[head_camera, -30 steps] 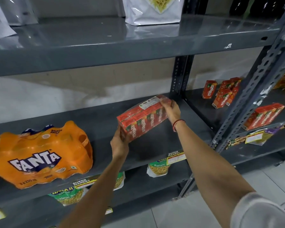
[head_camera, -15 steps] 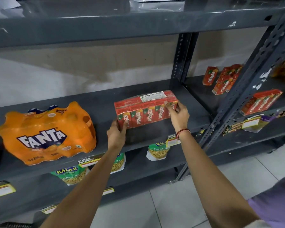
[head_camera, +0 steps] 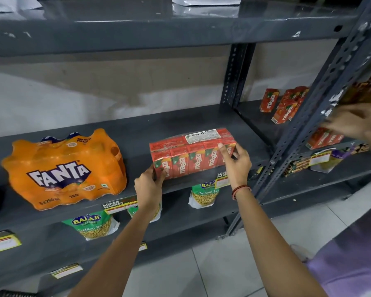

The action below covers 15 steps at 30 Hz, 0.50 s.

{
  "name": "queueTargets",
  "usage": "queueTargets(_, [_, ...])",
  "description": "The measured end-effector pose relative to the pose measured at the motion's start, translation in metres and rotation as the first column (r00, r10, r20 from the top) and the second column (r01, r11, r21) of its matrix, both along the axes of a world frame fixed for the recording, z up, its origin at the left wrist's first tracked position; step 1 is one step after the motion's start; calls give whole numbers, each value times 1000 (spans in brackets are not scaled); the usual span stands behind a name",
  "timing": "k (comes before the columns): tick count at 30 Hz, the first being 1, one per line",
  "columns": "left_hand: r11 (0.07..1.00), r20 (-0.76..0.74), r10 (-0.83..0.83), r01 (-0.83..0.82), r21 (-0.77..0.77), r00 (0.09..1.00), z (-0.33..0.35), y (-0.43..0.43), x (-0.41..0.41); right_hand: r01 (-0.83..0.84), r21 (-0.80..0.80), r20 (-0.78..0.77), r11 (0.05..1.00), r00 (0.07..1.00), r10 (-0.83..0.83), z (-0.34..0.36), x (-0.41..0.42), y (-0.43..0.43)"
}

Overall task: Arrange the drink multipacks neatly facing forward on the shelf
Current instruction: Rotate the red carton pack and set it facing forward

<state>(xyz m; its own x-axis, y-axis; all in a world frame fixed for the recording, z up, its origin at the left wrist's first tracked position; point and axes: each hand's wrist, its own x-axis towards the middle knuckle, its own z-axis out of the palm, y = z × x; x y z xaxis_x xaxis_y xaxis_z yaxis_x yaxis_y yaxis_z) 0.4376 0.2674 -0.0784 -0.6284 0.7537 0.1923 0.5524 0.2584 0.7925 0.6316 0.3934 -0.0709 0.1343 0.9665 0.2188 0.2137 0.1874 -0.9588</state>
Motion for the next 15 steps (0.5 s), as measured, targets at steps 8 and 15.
queueTargets(8, [999,-82,0,-5,-53,997,3,17,16,57,12,20,998,998,-57,7,13,10])
queueTargets(15, [998,-59,-42,39,-59,997,6,40,43,87,-36,72,996,994,-85,11,43,29])
